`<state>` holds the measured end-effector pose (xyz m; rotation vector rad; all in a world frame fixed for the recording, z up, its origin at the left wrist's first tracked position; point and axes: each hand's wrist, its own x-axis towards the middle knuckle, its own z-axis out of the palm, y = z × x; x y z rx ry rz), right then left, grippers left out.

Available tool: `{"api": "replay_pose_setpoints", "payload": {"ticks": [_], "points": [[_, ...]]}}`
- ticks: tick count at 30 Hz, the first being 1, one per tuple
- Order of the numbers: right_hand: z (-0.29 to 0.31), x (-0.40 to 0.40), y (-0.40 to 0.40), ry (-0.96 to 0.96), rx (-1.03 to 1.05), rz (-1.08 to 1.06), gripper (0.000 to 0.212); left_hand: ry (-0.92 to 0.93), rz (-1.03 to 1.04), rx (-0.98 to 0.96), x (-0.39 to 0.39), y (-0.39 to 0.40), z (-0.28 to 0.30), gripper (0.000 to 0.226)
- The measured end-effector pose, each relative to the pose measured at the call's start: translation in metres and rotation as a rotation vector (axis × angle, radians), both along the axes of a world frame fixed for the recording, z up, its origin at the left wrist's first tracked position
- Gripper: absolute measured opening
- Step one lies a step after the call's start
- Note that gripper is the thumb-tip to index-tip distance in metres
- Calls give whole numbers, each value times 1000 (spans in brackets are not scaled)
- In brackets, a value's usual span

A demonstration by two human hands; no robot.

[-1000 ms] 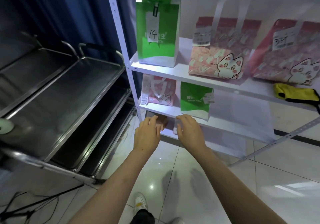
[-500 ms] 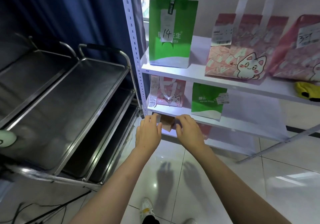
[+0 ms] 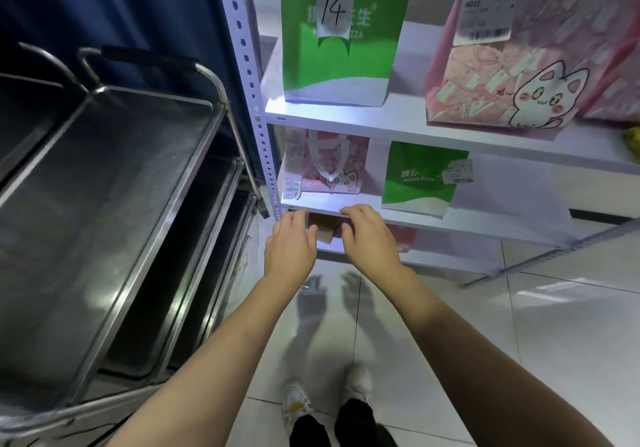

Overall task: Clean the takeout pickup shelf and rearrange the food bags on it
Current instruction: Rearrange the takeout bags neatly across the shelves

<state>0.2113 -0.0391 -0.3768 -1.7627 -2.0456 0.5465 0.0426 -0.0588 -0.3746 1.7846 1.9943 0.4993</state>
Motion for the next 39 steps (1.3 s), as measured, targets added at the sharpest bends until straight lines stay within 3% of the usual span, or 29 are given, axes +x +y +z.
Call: {"api": "replay_pose_setpoints", "payload": {"ticks": [9, 21, 26, 29, 35, 39], "points": [[-74, -6, 90, 110, -20, -86, 36, -116, 91, -18, 4, 71, -84, 38], [-155, -1, 170, 168, 148, -215, 40, -164, 224, 257, 1, 193, -157, 47], [-158, 3, 195, 112, -3, -263, 34, -168, 348, 229, -4, 229, -163, 62], [-159, 5, 207, 67, -99, -304, 36, -221, 355, 181, -5, 243, -167, 58], [-165, 5, 210, 75, -101, -336, 35, -177, 353, 142, -6, 248, -174, 48], [-165, 3, 197, 131, -28, -334, 24, -173, 350, 130, -2, 232, -167, 66]]}}
